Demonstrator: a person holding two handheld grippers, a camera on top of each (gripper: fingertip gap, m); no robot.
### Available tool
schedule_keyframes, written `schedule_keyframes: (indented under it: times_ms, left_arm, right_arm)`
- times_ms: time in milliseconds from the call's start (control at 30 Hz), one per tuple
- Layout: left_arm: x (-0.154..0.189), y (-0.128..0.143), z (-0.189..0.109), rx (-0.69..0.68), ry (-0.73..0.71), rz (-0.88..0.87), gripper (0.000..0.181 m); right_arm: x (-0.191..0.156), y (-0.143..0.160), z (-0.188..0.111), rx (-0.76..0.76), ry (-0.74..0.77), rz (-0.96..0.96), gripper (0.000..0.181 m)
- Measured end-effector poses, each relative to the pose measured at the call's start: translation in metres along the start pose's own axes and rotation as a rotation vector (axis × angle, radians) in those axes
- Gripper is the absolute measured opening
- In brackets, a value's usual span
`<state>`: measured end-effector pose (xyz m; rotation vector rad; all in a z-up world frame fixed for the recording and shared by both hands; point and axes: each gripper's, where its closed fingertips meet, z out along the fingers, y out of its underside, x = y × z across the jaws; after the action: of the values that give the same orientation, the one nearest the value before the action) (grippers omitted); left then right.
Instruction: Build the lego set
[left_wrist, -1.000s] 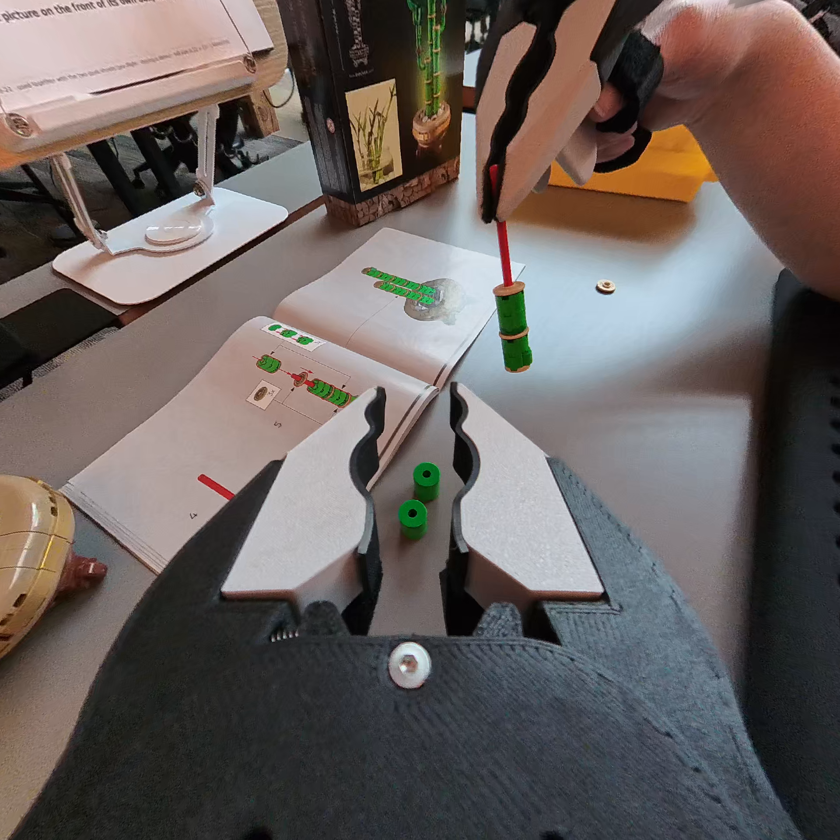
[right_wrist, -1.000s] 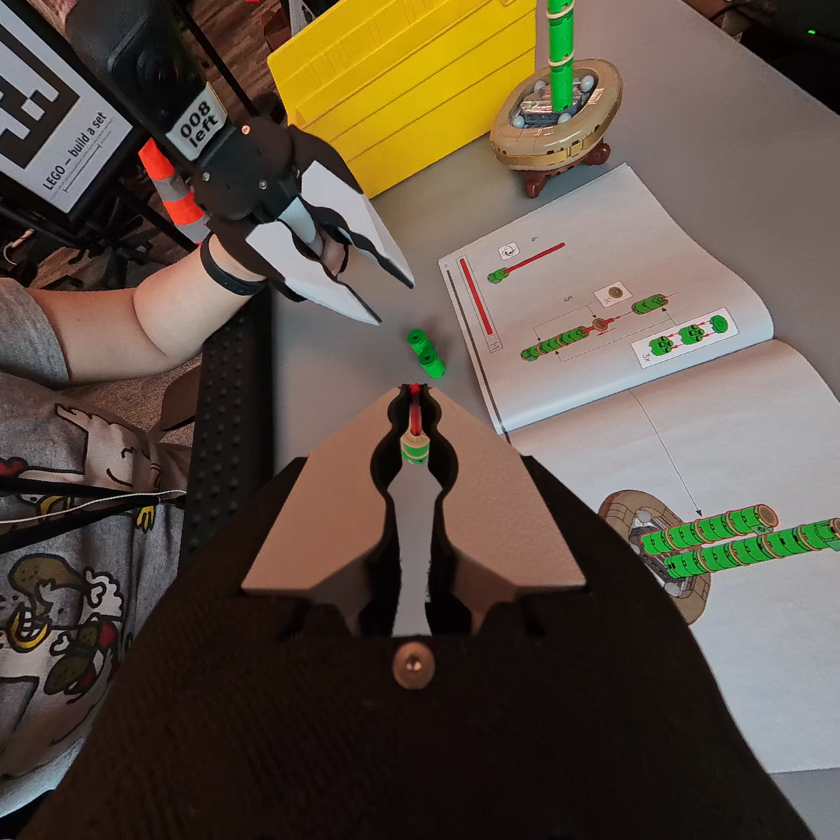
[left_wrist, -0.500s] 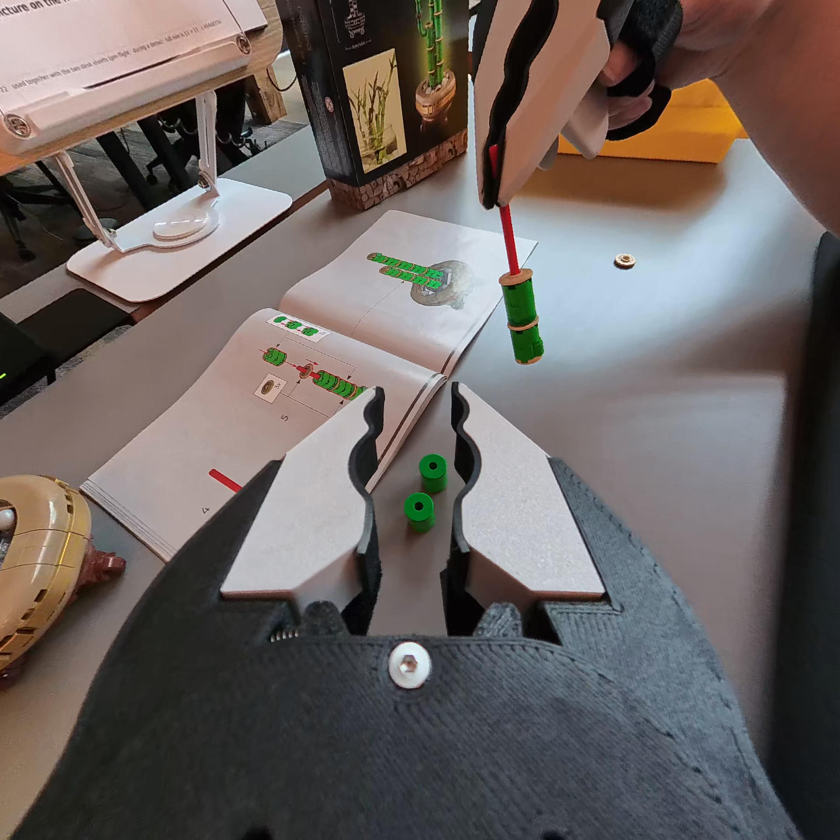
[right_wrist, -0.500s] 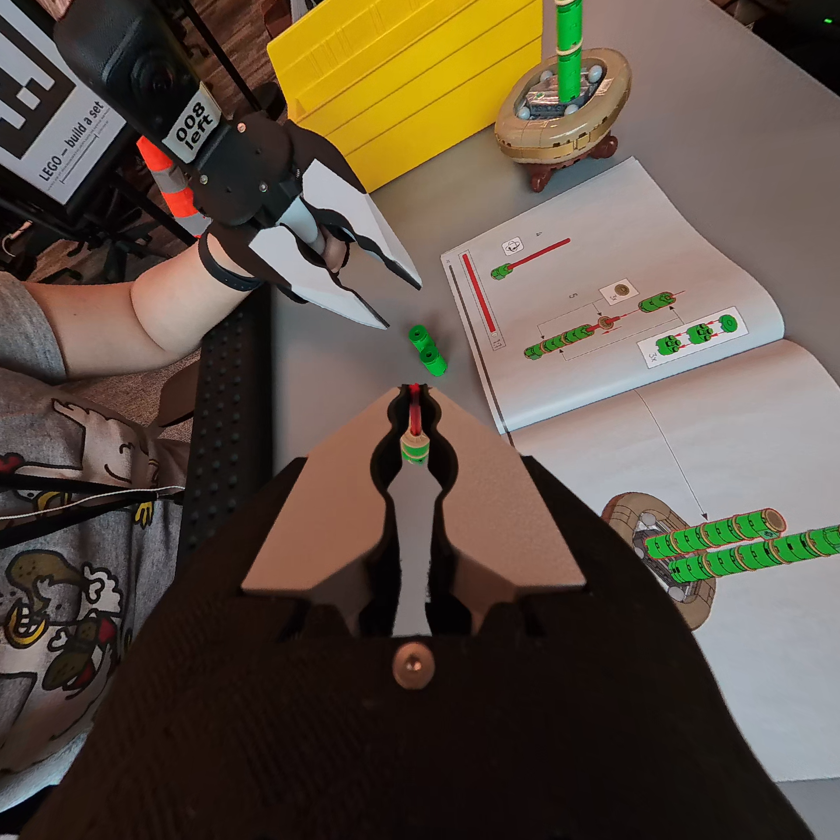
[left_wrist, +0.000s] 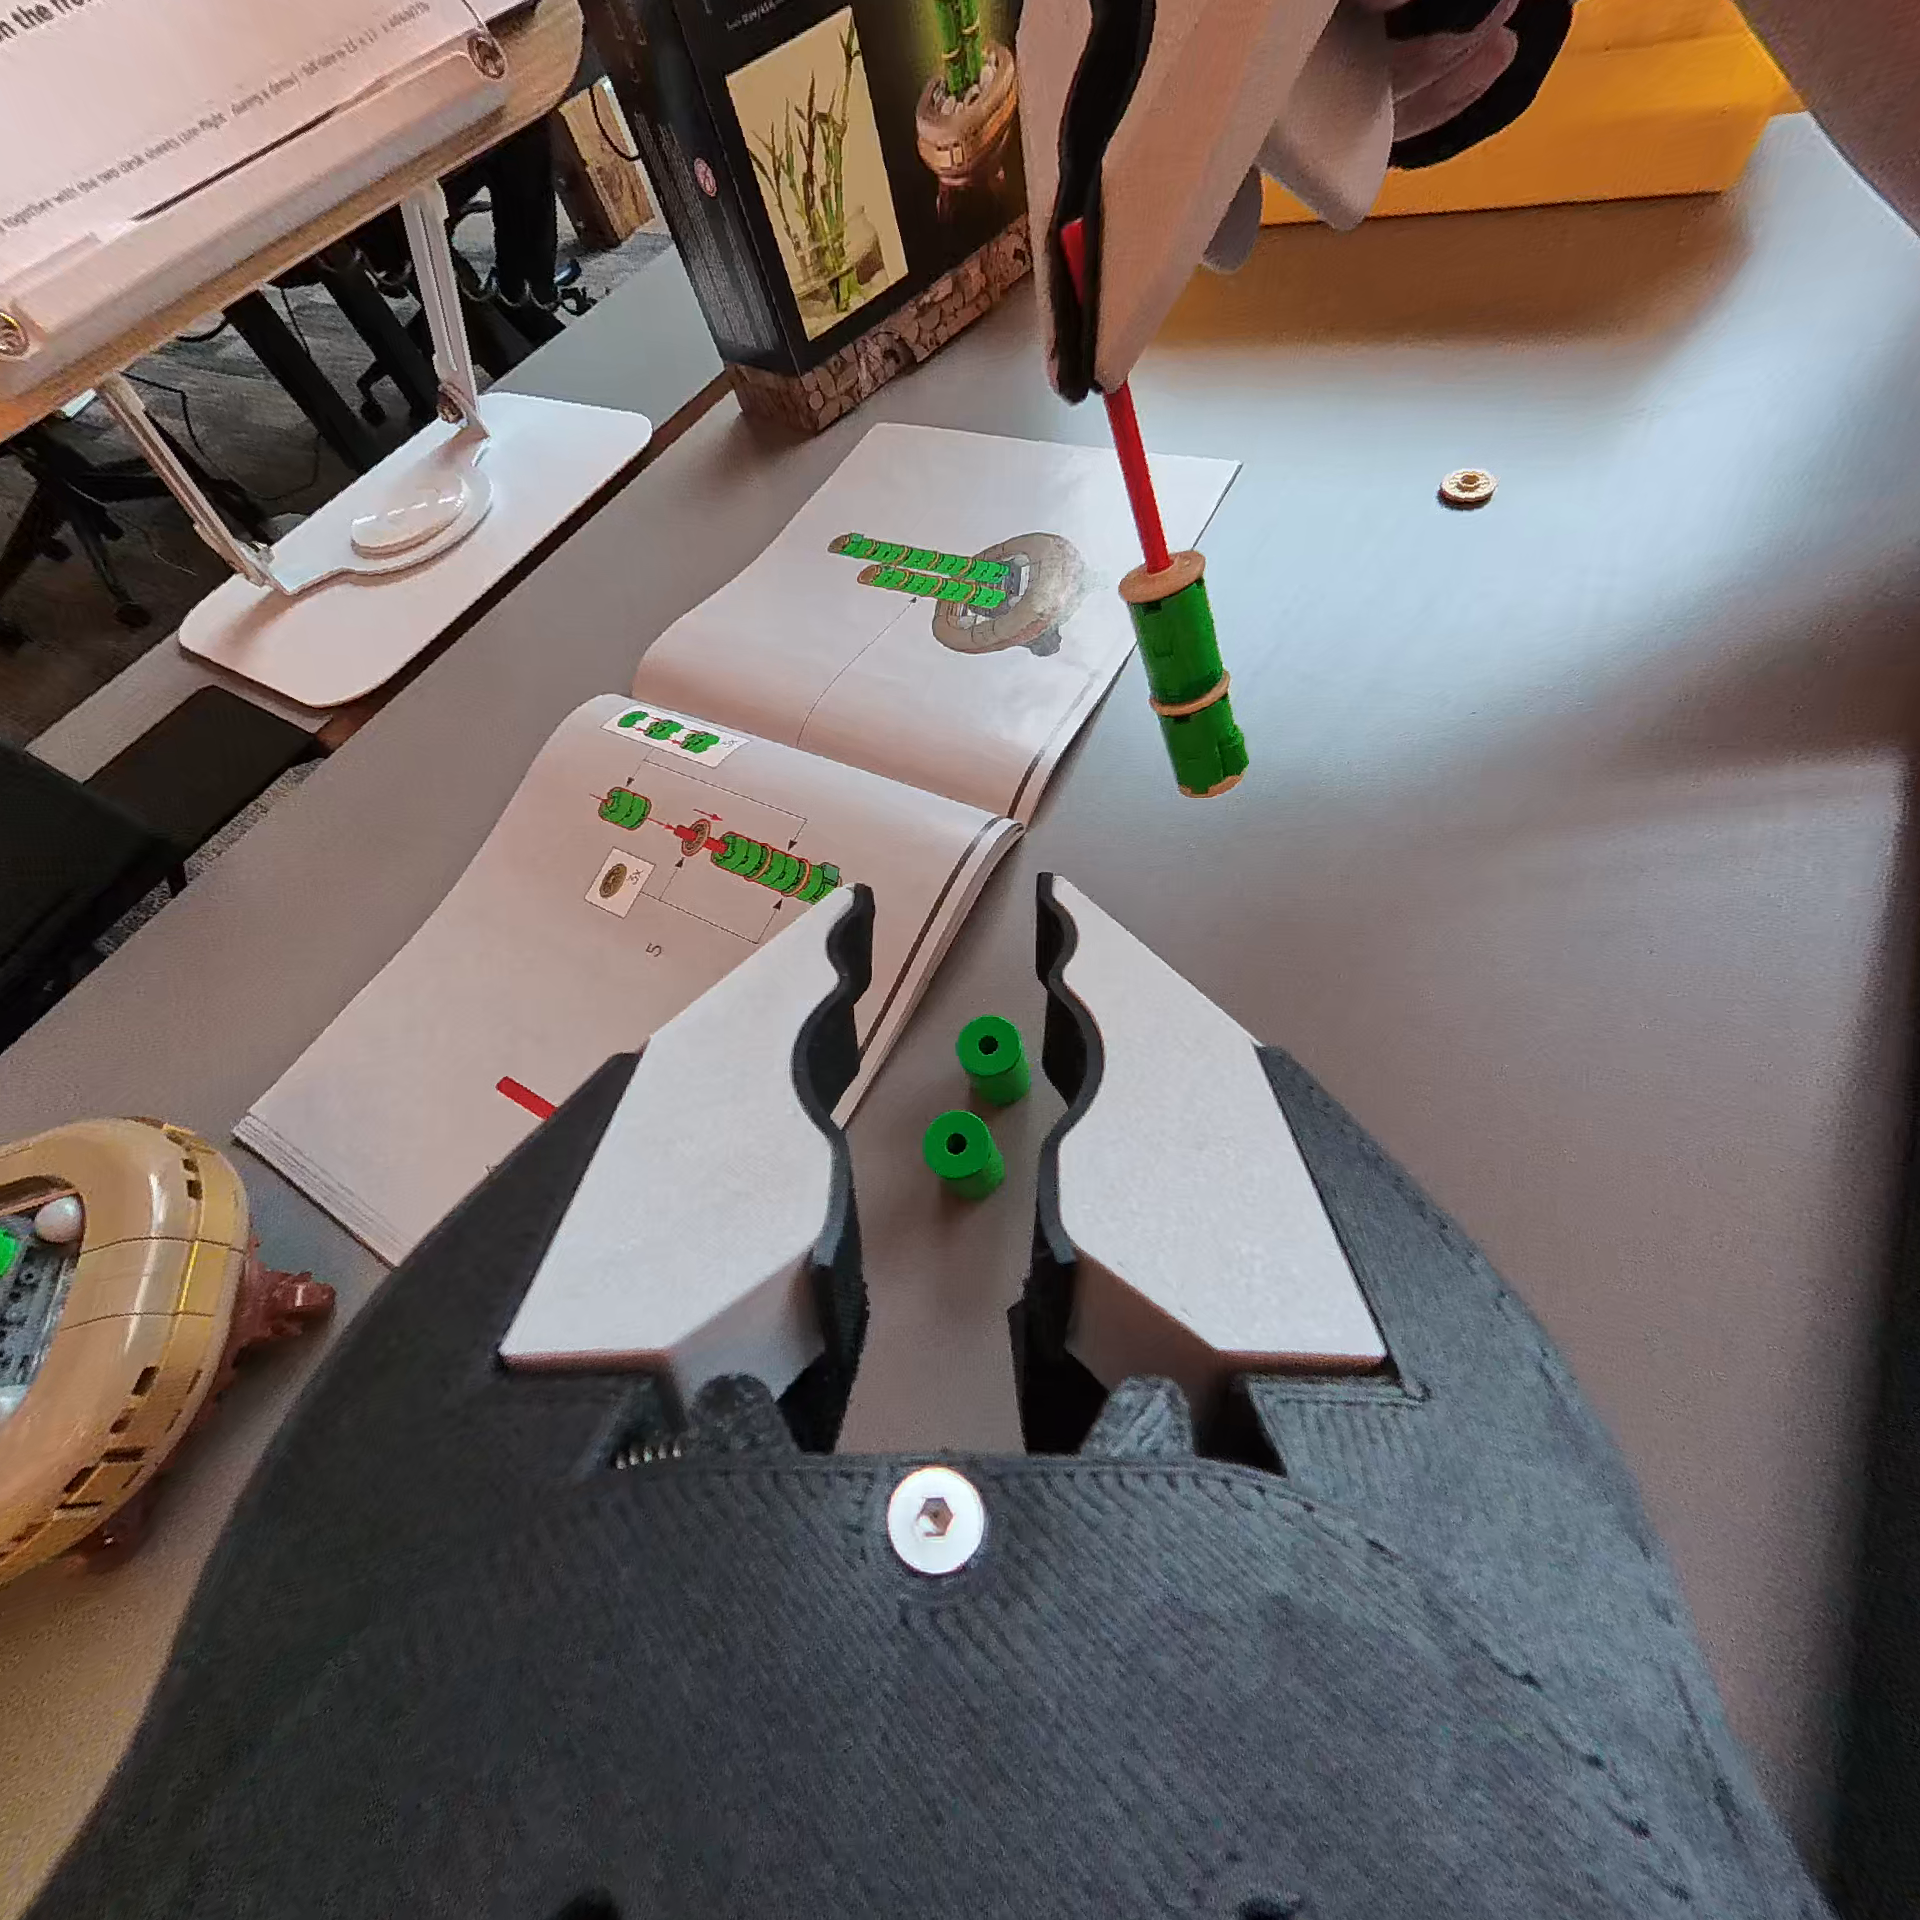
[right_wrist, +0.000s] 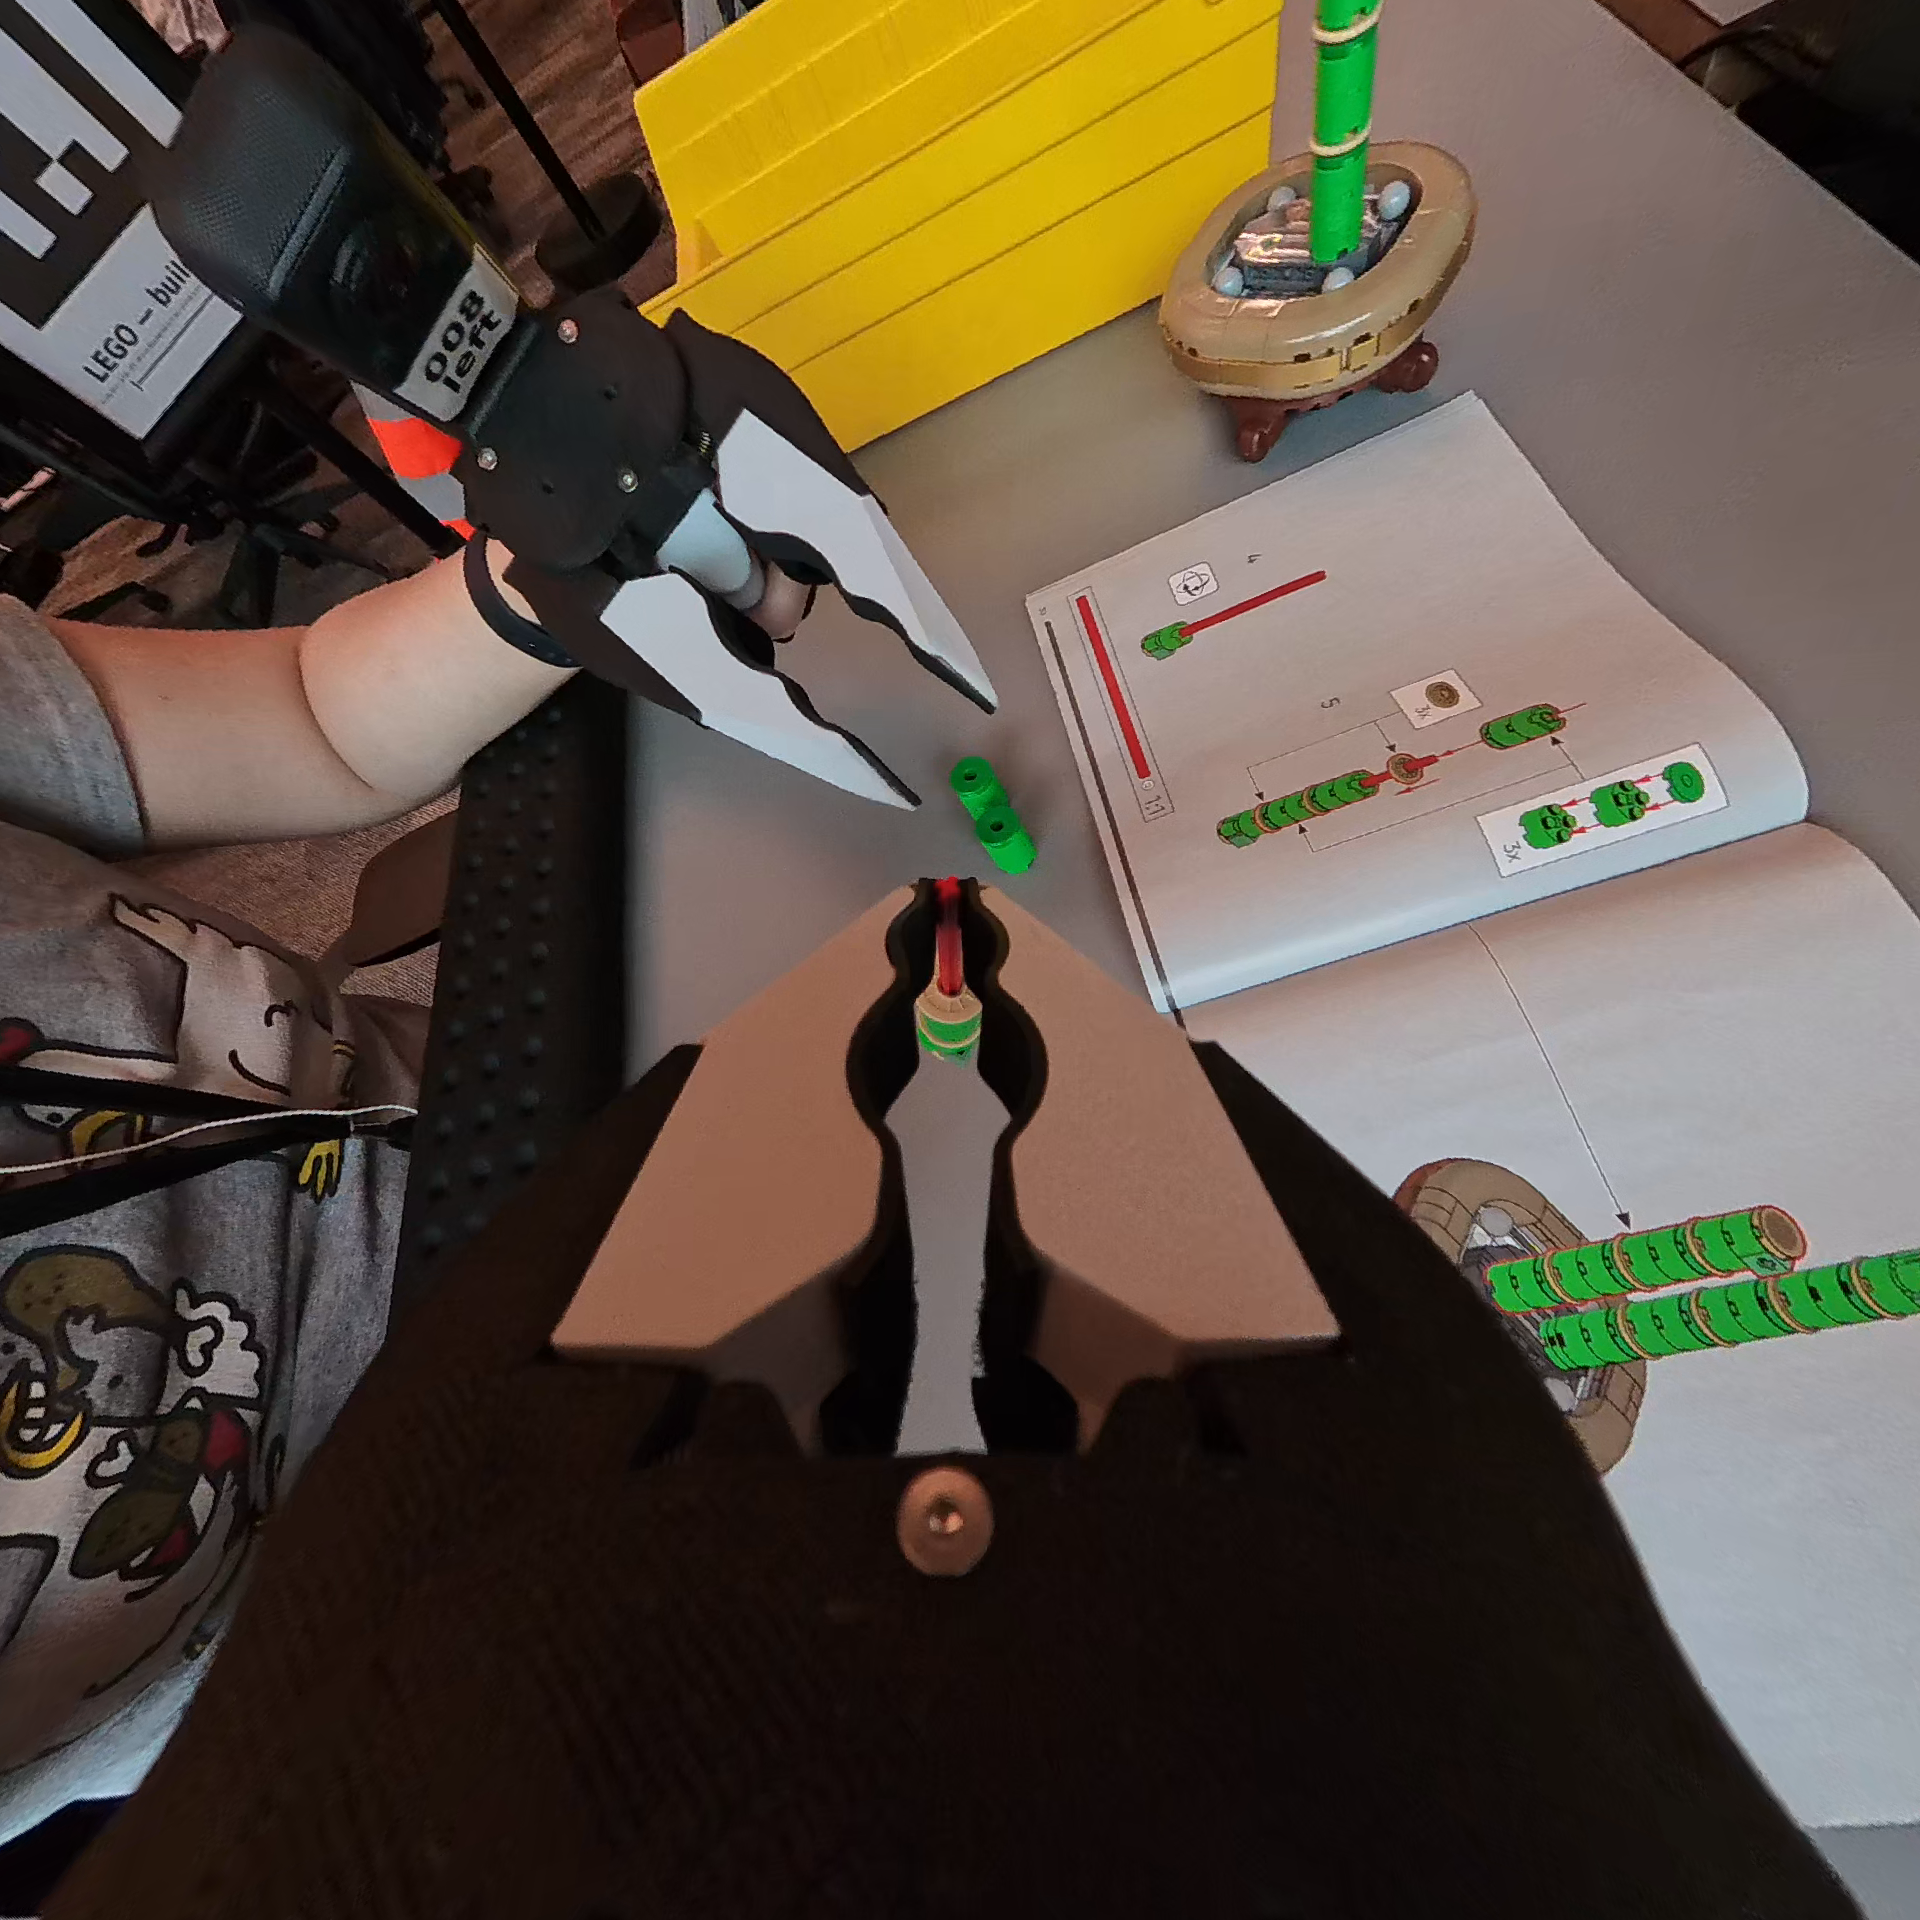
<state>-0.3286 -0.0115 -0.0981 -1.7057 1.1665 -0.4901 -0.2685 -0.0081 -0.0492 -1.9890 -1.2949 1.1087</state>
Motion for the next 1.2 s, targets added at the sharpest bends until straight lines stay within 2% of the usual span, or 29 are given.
schedule_keyframes:
  times_ms: [667,867,967,1033,1200]
  left_arm:
    - [0.003,-0.004,-0.003,0.011,0.007,0.008,0.030]
    - [0.009,-0.026,-0.016,0.135,0.116,-0.135,0.031]
    - [0.019,-0.035,-0.024,0.184,0.235,-0.215,0.039]
    - [0.032,-0.036,-0.024,0.176,0.329,-0.262,0.049]
    - [0.046,-0.025,-0.013,0.087,0.396,-0.287,0.049]
  right_arm:
    - [-0.017,-0.005,0.016,-0.010,-0.021,-0.049,0.003]
    - [-0.026,-0.010,0.026,0.006,-0.040,-0.066,0.003]
    - [-0.032,-0.013,0.032,0.012,-0.043,-0.082,0.003]
    - [-0.037,-0.014,0.036,0.006,-0.048,-0.092,0.003]
    - [-0.048,-0.024,0.037,0.037,-0.062,-0.113,0.003]
